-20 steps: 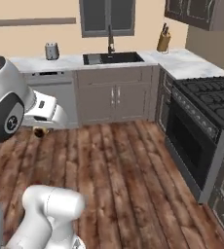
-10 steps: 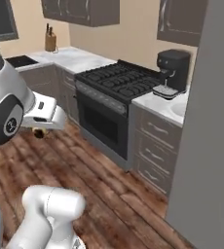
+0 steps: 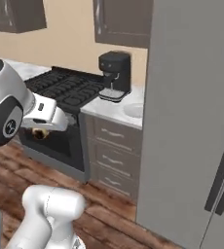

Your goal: Pick the mushroom from the microwave and place it on plate located on the counter.

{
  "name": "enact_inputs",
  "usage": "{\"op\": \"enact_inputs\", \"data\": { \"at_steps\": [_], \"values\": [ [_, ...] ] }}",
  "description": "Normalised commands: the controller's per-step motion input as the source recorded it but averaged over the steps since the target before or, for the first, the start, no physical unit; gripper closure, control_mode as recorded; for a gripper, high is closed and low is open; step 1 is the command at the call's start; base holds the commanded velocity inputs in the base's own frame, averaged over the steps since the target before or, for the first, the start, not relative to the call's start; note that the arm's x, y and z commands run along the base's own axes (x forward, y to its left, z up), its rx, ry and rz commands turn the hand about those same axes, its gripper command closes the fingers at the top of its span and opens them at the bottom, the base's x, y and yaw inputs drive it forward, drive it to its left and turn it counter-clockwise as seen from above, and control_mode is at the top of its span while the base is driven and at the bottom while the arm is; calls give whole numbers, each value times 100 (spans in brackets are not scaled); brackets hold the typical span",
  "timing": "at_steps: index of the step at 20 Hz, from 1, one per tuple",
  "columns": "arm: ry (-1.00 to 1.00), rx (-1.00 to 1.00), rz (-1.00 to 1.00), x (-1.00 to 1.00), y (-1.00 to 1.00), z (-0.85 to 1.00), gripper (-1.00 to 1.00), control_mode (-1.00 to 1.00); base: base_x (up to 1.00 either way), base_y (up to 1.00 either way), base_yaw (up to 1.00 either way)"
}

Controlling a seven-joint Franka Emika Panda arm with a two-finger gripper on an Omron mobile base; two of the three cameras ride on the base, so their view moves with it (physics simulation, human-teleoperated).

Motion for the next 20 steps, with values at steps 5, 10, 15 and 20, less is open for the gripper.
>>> {"op": "enact_inputs", "data": {
  "at_steps": [5,10,15,20],
  "values": [
    [0,0,0,0,0,0,100,100,75,54,-58],
    [0,0,0,0,0,0,100,100,57,58,-54],
    [0,0,0,0,0,0,100,100,69,41,-27],
    [0,0,0,0,0,0,100,100,73,42,0]
  ]
}}
